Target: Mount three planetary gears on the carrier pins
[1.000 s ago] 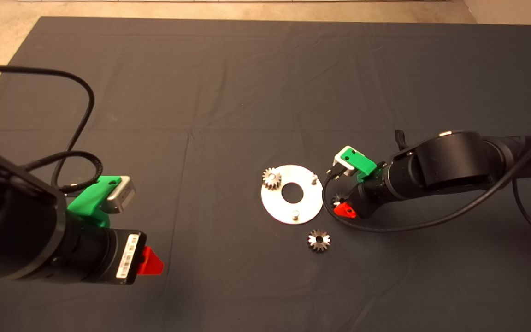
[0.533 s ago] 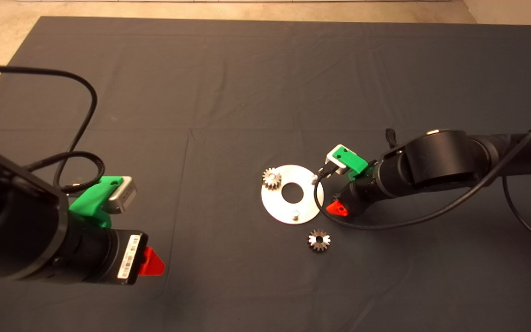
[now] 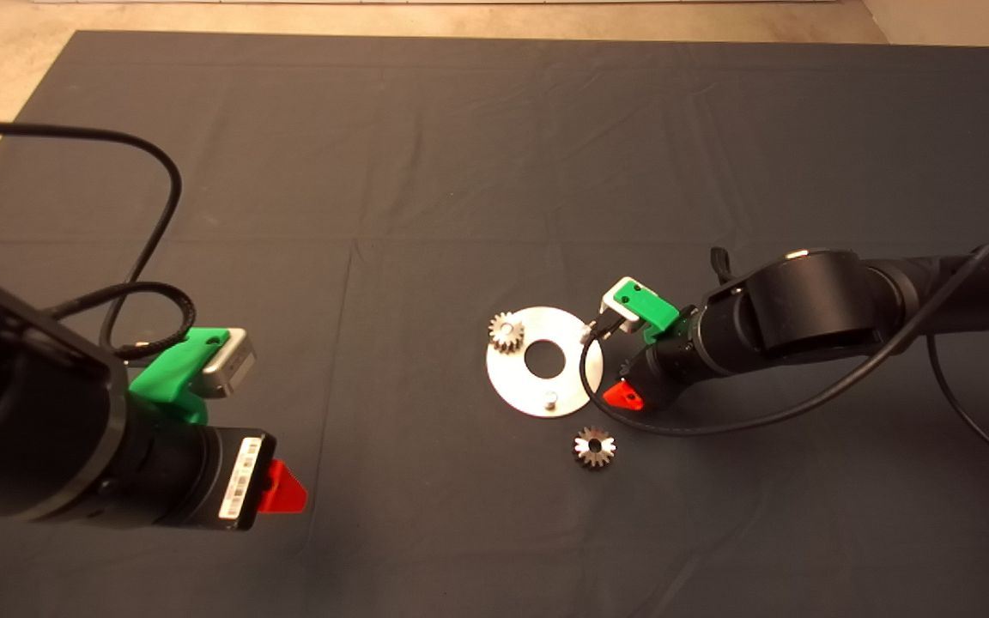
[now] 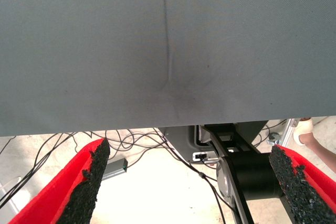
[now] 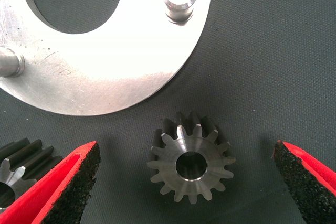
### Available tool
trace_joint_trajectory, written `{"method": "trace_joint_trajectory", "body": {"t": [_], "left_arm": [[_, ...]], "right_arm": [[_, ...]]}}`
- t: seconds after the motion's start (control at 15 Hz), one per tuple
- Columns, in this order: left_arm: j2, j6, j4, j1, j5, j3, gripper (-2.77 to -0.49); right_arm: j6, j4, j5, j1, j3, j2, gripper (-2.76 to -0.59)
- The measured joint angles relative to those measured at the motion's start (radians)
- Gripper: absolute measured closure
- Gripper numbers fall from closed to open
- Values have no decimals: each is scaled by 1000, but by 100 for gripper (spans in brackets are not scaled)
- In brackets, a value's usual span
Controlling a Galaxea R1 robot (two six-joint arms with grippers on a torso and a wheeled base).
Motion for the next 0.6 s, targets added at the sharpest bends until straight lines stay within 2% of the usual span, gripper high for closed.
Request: {"method": "trace_joint_trajectory", "body": {"t": [0.4, 0.53, 0.6], "left_arm": [[0, 0, 0, 0, 0, 0, -217], [0, 0, 0, 0, 0, 0, -217], [0, 0, 0, 0, 0, 0, -217]], "right_arm": [[0, 0, -2, 0, 0, -9, -240], [0, 0, -2, 0, 0, -9, -225], [0, 0, -2, 0, 0, -9, -225]]}}
